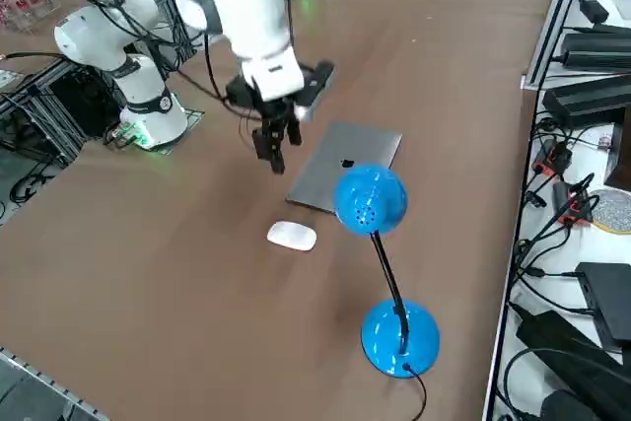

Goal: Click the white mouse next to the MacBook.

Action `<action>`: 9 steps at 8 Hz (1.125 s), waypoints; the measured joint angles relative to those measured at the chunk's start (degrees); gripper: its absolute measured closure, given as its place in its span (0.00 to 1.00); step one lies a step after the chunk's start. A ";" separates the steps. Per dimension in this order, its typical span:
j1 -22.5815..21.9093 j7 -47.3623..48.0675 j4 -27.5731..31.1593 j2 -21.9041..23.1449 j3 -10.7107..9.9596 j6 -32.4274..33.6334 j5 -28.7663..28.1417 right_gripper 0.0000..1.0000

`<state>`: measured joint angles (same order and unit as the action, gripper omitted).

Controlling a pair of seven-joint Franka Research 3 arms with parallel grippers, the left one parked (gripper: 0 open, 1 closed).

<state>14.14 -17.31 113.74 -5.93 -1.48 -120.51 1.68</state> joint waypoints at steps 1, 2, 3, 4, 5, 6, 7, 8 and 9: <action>-1.13 0.84 -4.38 1.11 0.03 6.54 -0.03 0.00; -2.22 2.09 -9.23 1.79 0.06 12.70 -0.06 0.00; -3.31 4.17 -14.13 2.19 0.10 18.42 -0.11 0.00; -4.62 6.90 -18.70 2.37 0.15 23.58 -0.13 0.00; -5.96 9.41 -22.26 2.50 0.19 27.54 -0.14 0.00; -7.17 11.34 -24.78 2.69 0.22 30.25 -0.14 0.00; -8.24 13.23 -26.33 3.07 0.23 31.78 -0.14 0.00; -9.02 14.56 -26.71 3.81 0.25 32.57 -0.16 0.00; -9.80 15.06 -26.69 4.64 0.26 33.77 -0.19 0.00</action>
<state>4.34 -2.25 87.04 -1.29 -1.21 -86.74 1.49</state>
